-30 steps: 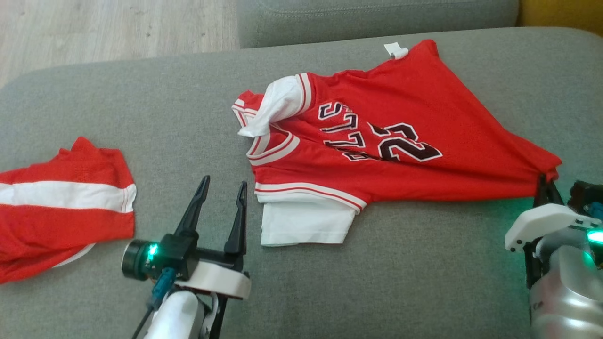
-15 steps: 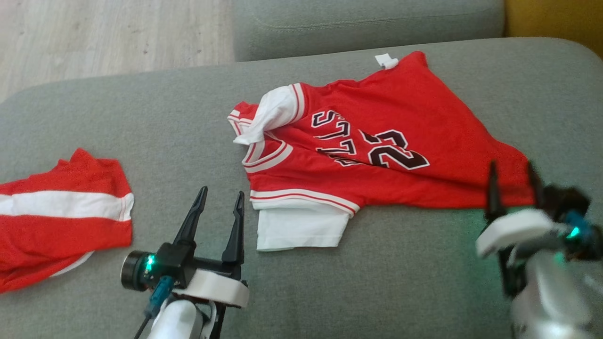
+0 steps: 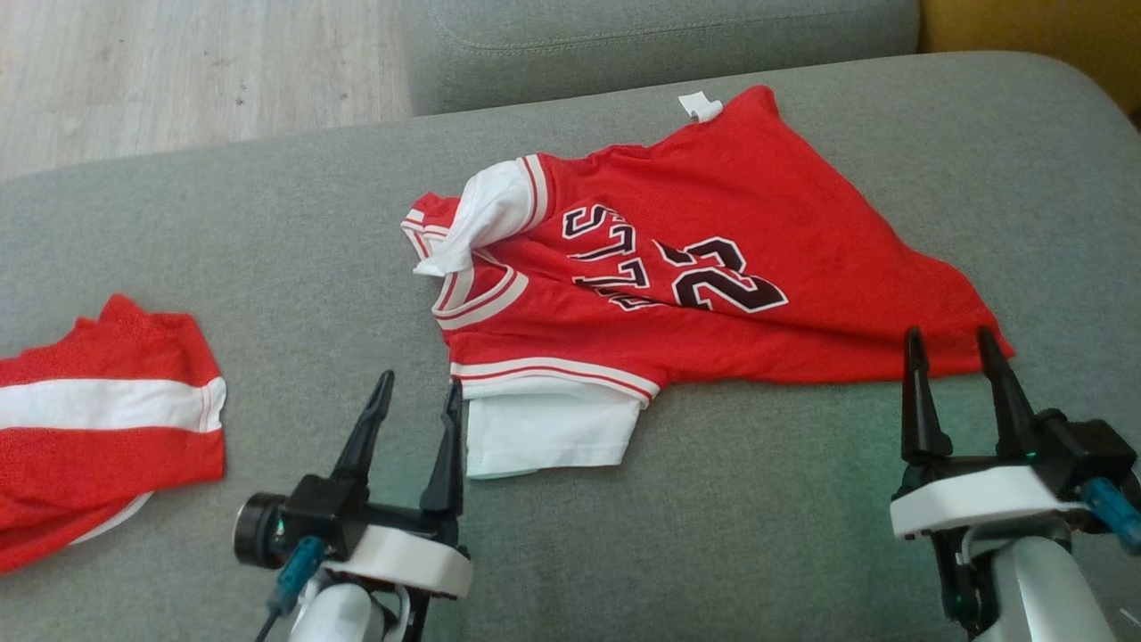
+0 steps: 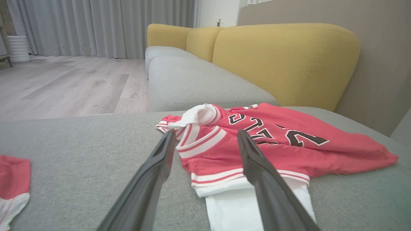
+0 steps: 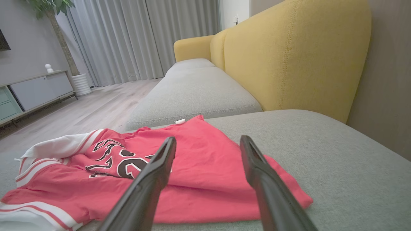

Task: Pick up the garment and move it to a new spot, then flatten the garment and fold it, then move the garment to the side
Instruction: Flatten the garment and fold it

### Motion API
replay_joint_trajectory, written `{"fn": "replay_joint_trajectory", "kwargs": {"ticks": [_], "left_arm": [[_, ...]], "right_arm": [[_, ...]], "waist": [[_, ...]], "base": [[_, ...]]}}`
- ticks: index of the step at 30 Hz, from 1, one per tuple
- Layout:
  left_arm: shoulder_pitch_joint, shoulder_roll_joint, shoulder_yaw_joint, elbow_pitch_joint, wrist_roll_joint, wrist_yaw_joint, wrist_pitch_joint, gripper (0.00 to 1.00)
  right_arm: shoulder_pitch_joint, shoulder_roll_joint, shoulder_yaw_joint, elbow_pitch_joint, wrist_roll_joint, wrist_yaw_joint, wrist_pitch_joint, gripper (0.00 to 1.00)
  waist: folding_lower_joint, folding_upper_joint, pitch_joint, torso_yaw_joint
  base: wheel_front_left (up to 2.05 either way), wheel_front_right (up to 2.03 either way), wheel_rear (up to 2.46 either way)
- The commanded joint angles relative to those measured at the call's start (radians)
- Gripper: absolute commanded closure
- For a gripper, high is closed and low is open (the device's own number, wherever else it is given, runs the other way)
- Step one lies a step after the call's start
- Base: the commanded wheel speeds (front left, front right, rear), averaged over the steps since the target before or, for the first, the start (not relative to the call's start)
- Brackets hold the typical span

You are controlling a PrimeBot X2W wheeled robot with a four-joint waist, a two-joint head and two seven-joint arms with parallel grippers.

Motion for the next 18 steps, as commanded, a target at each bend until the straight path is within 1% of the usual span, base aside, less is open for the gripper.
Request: {"fn": "replay_joint_trajectory", "kwargs": {"ticks": [1, 4, 6, 8, 11, 13, 17, 18], "left_arm": [[-0.038, 0.001, 0.018, -0.029, -0.004, -0.013, -0.01, 0.0], [-0.046, 0.001, -0.015, 0.0, -0.028, -0.043, -0.006, 0.0], [-0.054, 0.001, -0.052, 0.027, -0.044, -0.067, 0.017, 0.0], [-0.062, 0.001, -0.082, 0.05, -0.054, -0.08, 0.047, 0.0], [-0.071, 0.002, -0.104, 0.09, -0.061, -0.085, 0.095, 0.0], [-0.074, 0.003, -0.107, 0.107, -0.058, -0.079, 0.114, 0.0], [-0.093, 0.004, -0.096, 0.156, -0.045, -0.022, 0.158, 0.0], [-0.098, 0.005, -0.097, 0.166, -0.041, -0.014, 0.166, 0.0]], "right_arm": [[-0.026, -0.005, 0.017, -0.04, 0.001, 0.008, -0.011, 0.0], [-0.03, -0.005, -0.002, -0.048, -0.002, 0.008, -0.011, 0.0], [-0.029, -0.005, -0.016, -0.051, -0.002, 0.008, -0.011, 0.0], [-0.027, -0.005, -0.024, -0.052, -0.001, 0.008, -0.011, 0.0], [-0.027, -0.005, -0.024, -0.052, -0.001, 0.008, -0.011, 0.0], [-0.027, -0.005, -0.022, -0.053, -0.001, 0.008, -0.011, 0.0], [-0.034, -0.005, -0.01, -0.059, 0.0, 0.008, -0.011, 0.0], [-0.035, -0.005, -0.007, -0.061, 0.0, 0.008, -0.011, 0.0]], "waist": [[0.0, -0.0001, 0.003, -0.001], [0.0, -0.0001, 0.009, -0.001], [0.0, -0.0001, 0.012, 0.001], [0.0, -0.0001, 0.015, 0.002], [0.0, -0.0001, 0.019, 0.0], [0.0, -0.0001, 0.02, -0.002], [0.0, -0.0001, 0.029, -0.011], [0.0, -0.0001, 0.031, -0.013]], "base": [[0.0, 0.0, 0.0], [0.0, 0.0, 0.0], [0.0, 0.0, 0.0], [0.0, 0.0, 0.0], [0.0, 0.0, 0.0], [0.0, 0.0, 0.0], [0.0, 0.0, 0.0], [0.0, 0.0, 0.0]]}}
